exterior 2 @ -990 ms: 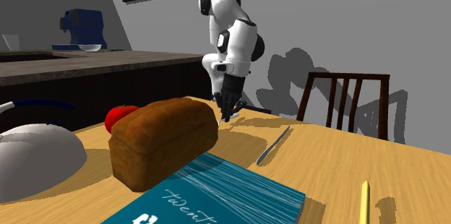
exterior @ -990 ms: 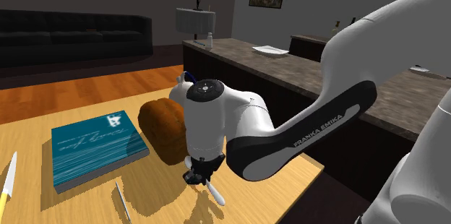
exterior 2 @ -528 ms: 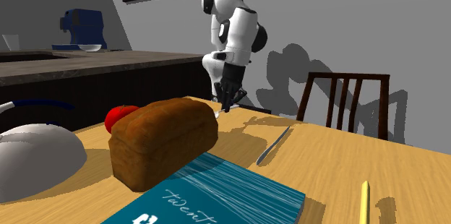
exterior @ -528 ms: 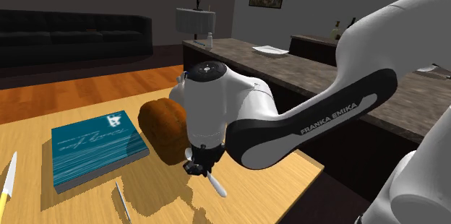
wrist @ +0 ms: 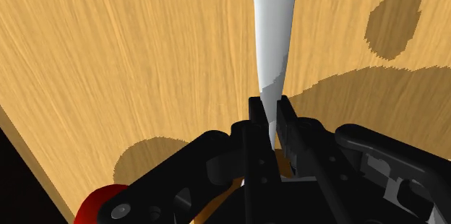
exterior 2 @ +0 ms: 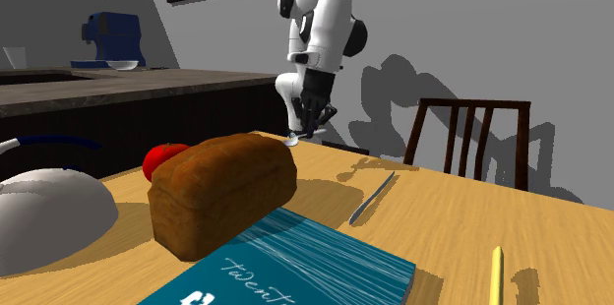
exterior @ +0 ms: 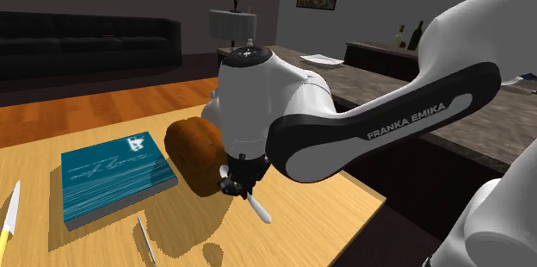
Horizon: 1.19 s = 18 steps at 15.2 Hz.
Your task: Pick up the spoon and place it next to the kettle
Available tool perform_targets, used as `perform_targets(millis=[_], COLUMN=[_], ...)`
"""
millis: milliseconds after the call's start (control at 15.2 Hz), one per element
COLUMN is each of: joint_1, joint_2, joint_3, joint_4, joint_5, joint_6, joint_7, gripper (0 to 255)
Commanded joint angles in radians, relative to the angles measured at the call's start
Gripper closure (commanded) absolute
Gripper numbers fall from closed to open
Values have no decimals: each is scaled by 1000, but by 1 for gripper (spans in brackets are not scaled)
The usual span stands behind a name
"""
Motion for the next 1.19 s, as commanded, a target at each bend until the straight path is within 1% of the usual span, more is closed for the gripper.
perform_targets(millis=[0,528,1122], joint_1=[0,1,1], joint_2=[-14,-54,-77], joint_3=[-4,-16,-27], joint_4=[17,92,193], joint_5=[13,49,69], joint_6=[-26,-126,-242], joint_7=[-15,-56,-89], gripper=[255,255,255])
